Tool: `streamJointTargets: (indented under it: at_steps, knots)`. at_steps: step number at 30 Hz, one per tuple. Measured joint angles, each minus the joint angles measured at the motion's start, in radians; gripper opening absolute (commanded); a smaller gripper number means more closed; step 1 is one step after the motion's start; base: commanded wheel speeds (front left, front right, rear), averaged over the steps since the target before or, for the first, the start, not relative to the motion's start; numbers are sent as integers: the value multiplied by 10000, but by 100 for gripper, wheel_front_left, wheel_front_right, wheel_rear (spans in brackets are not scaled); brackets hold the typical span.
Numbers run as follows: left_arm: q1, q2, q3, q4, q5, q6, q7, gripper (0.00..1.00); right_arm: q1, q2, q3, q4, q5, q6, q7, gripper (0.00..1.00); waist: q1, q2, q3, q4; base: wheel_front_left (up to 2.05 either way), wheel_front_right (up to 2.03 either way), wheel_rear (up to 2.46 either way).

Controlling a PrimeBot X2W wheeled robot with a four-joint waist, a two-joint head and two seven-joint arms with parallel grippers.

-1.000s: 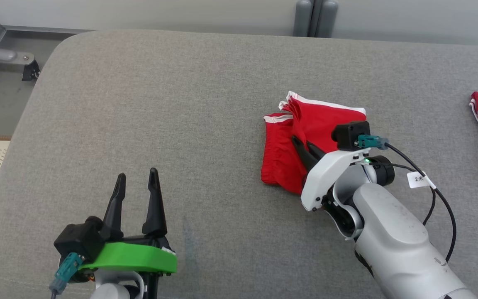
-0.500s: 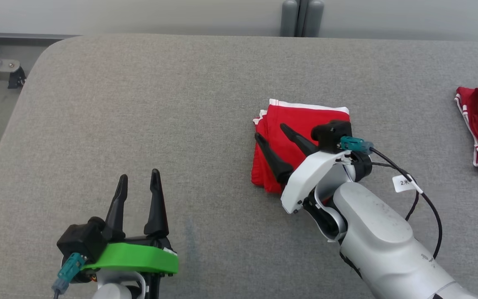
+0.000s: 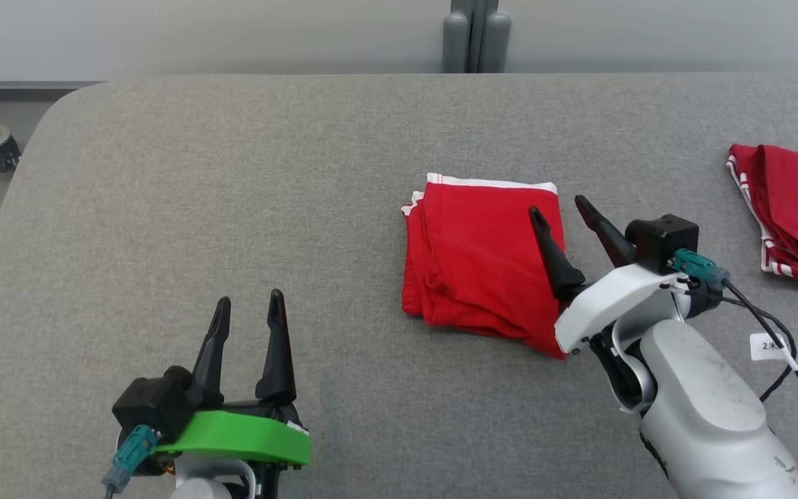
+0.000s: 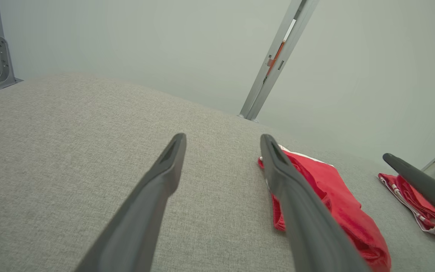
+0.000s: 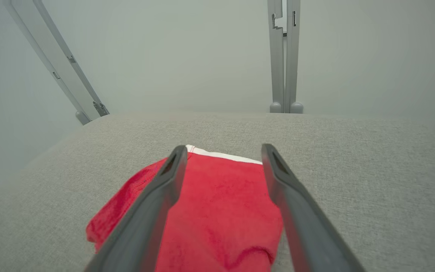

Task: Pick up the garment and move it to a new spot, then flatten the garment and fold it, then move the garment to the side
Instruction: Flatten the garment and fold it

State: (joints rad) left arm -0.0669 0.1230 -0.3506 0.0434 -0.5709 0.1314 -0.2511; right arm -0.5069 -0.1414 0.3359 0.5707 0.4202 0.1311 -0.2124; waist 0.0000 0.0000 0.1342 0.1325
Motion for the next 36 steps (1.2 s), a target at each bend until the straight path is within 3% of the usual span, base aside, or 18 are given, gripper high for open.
streamJointTargets:
  at_steps: [9, 11, 13, 14, 24, 30, 36]
  knots:
    - [3, -2, -67, 15, -4, 0, 36, 100, 489, 470, 171, -221, -573, 0, 305, 100, 0, 0, 41, 68, 0, 0, 0]
    - [0, -2, -69, 13, -6, 0, 36, 100, 442, 571, 437, -144, -685, 0, 347, 38, 0, 0, 73, 117, 0, 0, 0]
    - [-16, -8, -75, 15, -19, -2, 36, 100, 243, 667, 744, 140, -711, 0, 437, 10, 0, 0, 121, 191, 0, 0, 0]
    - [-24, -8, -75, 17, -23, -2, 36, 100, 134, 708, 855, 299, -708, 0, 453, 0, 0, 0, 141, 227, 0, 0, 0]
    - [-164, -130, -59, 171, -82, -35, -12, 100, -1158, 897, 2127, 2535, -499, 0, 347, 0, 0, 0, 400, 907, 0, 0, 0]
    - [-169, -184, 52, 261, -107, -50, -52, 100, -1174, 936, 3651, 2865, 322, 0, 359, 0, 0, 0, 489, 1160, 0, 0, 0]
    - [-169, -217, 228, 297, -109, -75, -65, 100, -1347, 924, 4366, 2830, 825, 0, -69, 0, 0, 0, 408, 933, 0, 0, 0]
